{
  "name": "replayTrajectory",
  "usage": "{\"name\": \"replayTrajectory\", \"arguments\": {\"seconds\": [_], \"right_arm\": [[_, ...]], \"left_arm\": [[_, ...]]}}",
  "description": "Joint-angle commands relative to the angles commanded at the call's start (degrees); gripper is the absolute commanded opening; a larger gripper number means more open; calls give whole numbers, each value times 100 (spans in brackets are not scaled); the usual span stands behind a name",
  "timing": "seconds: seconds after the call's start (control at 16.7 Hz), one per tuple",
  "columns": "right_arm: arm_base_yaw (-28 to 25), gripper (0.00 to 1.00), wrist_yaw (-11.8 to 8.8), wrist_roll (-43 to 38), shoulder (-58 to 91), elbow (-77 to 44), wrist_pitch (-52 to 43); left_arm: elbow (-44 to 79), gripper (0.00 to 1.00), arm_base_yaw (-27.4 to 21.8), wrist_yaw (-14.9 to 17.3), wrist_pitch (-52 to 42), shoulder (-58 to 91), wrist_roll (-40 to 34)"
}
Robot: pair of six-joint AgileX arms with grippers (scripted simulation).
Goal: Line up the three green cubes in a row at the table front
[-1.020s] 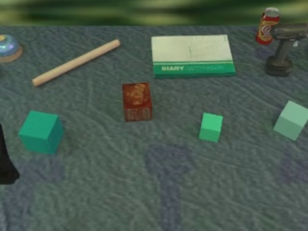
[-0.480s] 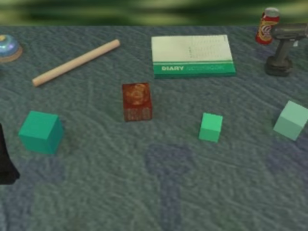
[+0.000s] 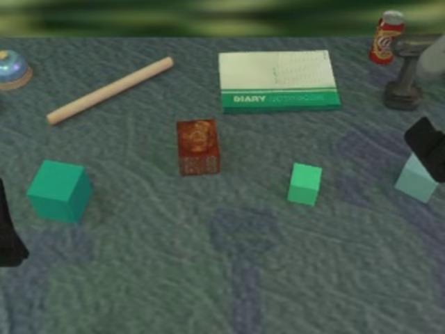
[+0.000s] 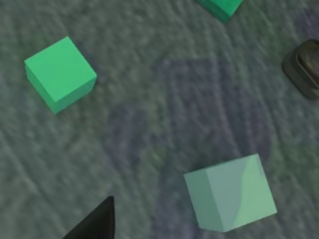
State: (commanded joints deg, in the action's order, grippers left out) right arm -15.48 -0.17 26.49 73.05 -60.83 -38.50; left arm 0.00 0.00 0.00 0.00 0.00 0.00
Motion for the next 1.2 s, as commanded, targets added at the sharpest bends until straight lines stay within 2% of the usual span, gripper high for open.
{"name": "replayTrajectory", "arguments": {"seconds": [0.3,0.6,0.84,1.2], "right_arm": [[-596,100,-6,1037,3097,-2373,-1535],[-1032,100,15,1807,5107,-4155,-2586],[-1204,100,38,2110,5851,-4904,-2958],[-1185,100,39,2124,5893,-4943,-2970]], "left_arm": [[0,100,0,0,0,0,0],[0,100,0,0,0,0,0],[0,100,0,0,0,0,0],[0,100,0,0,0,0,0]]}}
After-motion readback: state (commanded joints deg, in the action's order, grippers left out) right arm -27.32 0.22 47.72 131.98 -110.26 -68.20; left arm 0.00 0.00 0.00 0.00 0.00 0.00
